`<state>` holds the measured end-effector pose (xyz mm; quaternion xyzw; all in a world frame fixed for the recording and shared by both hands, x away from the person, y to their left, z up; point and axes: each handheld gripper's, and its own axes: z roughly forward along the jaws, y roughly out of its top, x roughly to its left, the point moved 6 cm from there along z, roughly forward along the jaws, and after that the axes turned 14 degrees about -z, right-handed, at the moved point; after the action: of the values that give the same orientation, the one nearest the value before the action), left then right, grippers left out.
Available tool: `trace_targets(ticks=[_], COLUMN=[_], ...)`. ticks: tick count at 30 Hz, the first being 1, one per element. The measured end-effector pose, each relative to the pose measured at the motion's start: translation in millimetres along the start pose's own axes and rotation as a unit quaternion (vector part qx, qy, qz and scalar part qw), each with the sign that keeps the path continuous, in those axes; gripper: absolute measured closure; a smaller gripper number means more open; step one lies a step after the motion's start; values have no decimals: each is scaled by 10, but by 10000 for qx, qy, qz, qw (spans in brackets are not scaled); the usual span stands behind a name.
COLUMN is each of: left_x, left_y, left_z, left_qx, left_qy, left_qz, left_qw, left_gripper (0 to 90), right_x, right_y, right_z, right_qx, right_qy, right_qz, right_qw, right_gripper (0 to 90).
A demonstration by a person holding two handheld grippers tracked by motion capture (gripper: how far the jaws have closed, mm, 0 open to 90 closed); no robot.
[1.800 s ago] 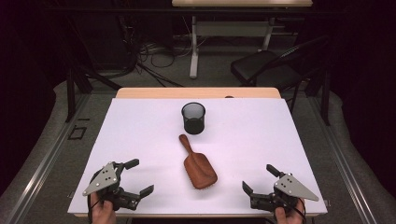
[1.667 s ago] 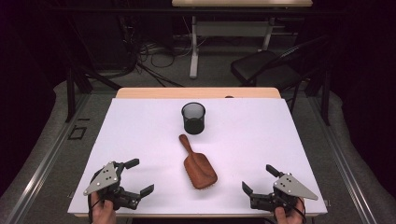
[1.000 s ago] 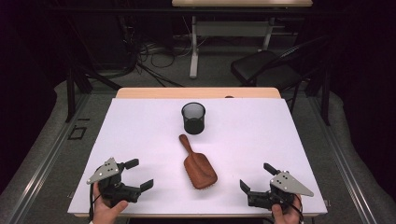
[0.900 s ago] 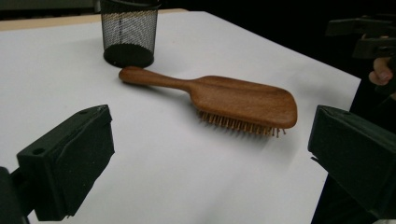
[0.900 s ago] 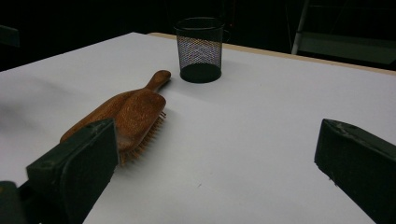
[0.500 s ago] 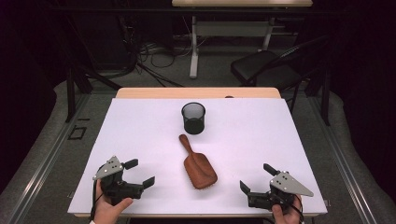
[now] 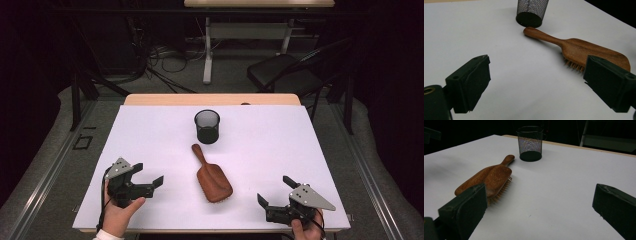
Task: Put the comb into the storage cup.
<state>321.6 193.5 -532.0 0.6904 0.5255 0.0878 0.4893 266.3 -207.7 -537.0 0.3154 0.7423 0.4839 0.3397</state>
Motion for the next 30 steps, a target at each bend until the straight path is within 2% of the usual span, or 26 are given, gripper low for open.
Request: trace_targets(ticks=[5,8,15,18,23,25,30], left_x=[-4,-21,-65,-115,-180,-214,-247], left_y=[55,104,267,379,469,528,575], left_z=[24,44,117,165,232,288,359], left_qx=[99,138,273,356,491,568,690], left_qy=[9,-43,57,69,20,80,50], left_qz=[-51,-39,53,169,268,305,277], left_qw=[9999,9999,9996,9992,9984,9979,9972], left_gripper=[77,167,193,247,315,383,453], right_x=[-7,-3,-3,-1,-2,-6,-11], right_y=[-14,-17,-26,-27,-29,-34,-38], right_z=[10,20,33,35,35,36,38], right_qx=[35,49,77,81,79,90,83], right_qy=[4,9,32,38,37,36,29], right_qz=[9,7,27,36,40,53,71], right_qw=[10000,10000,10000,10000,10000,9999,9999], right_gripper=[0,1,4,4,6,7,8])
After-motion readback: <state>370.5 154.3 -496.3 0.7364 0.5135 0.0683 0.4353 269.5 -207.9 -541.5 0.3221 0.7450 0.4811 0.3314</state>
